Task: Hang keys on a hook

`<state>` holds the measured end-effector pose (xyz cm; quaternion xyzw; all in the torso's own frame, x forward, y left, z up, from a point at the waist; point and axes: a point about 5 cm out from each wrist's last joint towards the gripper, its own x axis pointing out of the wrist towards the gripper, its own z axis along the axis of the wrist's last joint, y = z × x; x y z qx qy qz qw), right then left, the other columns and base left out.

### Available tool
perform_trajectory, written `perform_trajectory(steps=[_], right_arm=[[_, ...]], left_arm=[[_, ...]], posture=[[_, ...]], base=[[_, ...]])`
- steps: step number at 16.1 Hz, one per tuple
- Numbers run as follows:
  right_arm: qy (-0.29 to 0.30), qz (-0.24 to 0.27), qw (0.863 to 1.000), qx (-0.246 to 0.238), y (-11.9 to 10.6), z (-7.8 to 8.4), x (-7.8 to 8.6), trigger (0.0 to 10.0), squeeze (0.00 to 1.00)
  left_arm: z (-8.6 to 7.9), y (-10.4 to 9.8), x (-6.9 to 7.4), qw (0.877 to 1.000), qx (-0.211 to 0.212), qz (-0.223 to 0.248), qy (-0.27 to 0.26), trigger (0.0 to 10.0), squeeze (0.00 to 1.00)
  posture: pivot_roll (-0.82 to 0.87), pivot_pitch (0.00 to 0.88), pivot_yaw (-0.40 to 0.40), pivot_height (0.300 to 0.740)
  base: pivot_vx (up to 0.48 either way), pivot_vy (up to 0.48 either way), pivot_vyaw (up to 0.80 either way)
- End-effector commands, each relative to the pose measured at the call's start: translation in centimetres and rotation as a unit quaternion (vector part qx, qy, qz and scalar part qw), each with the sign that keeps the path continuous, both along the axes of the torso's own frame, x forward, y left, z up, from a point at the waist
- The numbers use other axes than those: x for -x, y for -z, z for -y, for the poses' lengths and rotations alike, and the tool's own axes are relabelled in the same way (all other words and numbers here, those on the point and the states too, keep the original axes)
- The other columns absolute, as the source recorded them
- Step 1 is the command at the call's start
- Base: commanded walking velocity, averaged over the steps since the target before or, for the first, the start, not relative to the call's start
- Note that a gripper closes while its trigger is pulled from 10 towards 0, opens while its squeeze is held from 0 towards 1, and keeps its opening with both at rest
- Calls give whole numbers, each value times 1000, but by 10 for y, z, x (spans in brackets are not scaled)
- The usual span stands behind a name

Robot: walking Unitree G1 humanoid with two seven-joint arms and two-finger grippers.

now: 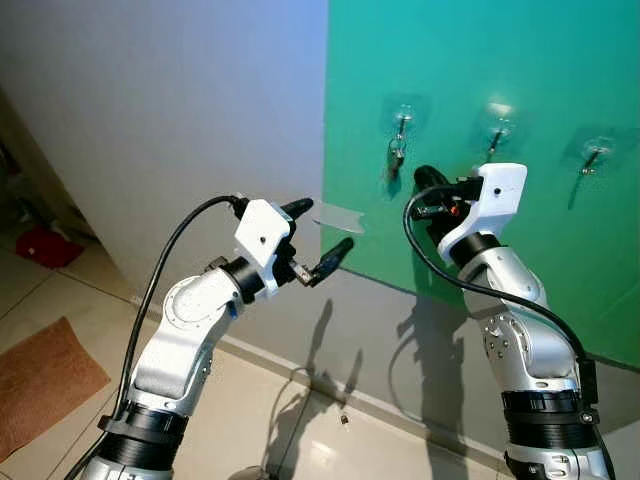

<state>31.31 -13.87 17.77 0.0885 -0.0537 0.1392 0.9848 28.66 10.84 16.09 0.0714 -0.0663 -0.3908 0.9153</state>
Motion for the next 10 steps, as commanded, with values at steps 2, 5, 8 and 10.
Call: perform_trajectory(steps=[2, 5, 8, 10], right_arm=[[3, -5, 1000, -1, 0, 2, 2, 10000, 153], [-11, -6, 1000, -16, 1, 0, 4, 10000, 1000], [1, -44, 999, 15, 17, 5, 6, 10000, 1000], [22, -97, 992, 76, 41, 12, 11, 10000, 0]], left_arm=[[1, -5, 1, 1000, 4, 14, 1, 10000, 0], [0, -4, 1, 1000, 6, 12, -2, 10000, 0], [-6, -1, -3, 999, -13, 21, -47, 10000, 0], [-19, 12, -9, 993, -26, 0, -119, 10000, 0]], posture=[[-90, 0, 17, 740], [-88, 0, 12, 740], [-94, 0, 7, 740], [-99, 0, 9, 740]], base=[[0, 0, 0], [0, 0, 0], [0, 0, 0], [0, 0, 0]])
